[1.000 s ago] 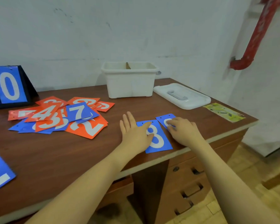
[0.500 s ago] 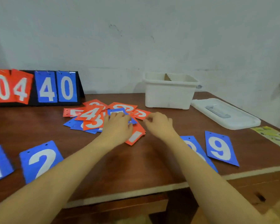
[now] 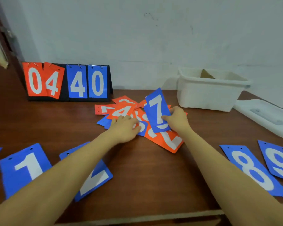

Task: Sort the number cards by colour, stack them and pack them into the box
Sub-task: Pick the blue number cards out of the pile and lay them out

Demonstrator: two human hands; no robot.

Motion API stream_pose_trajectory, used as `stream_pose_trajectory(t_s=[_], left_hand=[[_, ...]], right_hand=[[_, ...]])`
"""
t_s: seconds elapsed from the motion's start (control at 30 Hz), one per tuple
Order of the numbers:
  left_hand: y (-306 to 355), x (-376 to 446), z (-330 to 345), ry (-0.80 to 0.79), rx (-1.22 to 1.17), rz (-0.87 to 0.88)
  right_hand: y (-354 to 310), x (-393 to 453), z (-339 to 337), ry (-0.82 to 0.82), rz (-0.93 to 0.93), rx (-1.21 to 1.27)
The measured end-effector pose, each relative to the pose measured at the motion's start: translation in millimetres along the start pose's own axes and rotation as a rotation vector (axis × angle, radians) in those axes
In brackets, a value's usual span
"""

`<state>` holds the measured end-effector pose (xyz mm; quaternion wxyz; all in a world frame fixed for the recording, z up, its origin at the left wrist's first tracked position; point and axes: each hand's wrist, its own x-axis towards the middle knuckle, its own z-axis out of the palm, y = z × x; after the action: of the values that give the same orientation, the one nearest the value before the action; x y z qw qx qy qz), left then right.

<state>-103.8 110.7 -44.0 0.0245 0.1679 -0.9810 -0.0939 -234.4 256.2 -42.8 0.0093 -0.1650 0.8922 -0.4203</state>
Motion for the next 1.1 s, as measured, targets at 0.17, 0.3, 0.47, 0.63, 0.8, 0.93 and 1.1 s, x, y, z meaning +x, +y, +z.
stream_pose_trajectory(t_s=[0.17, 0.3, 0.47, 0.63, 0.8, 0.93, 1.1], left_hand=[[19, -5, -9, 0.207, -0.636, 0.055], [26, -9, -25, 0.433, -1.146, 0.015], [13, -16, -32, 0.541, -1.268, -0.046], [1, -37, -33, 0.606, -1.225, 0.002], [29, -61, -18, 0.543, -1.120, 0.084], [71, -79, -5, 0.372, -1.416, 0.026], [112, -100, 14, 0.219, -1.636, -0.005]], right_hand=[[-20, -30, -15, -0.005, -0.203, 0.448], [-35, -45, -17, -0.091, -0.207, 0.634], [-36, -47, -13, -0.024, -0.211, 0.542], [-22, -58, -32, 0.084, -0.131, 0.507], [6, -111, -68, 0.060, -0.214, 0.513], [33, -152, -80, 0.041, -0.188, 0.557], [41, -178, -80, -0.011, -0.149, 0.649]])
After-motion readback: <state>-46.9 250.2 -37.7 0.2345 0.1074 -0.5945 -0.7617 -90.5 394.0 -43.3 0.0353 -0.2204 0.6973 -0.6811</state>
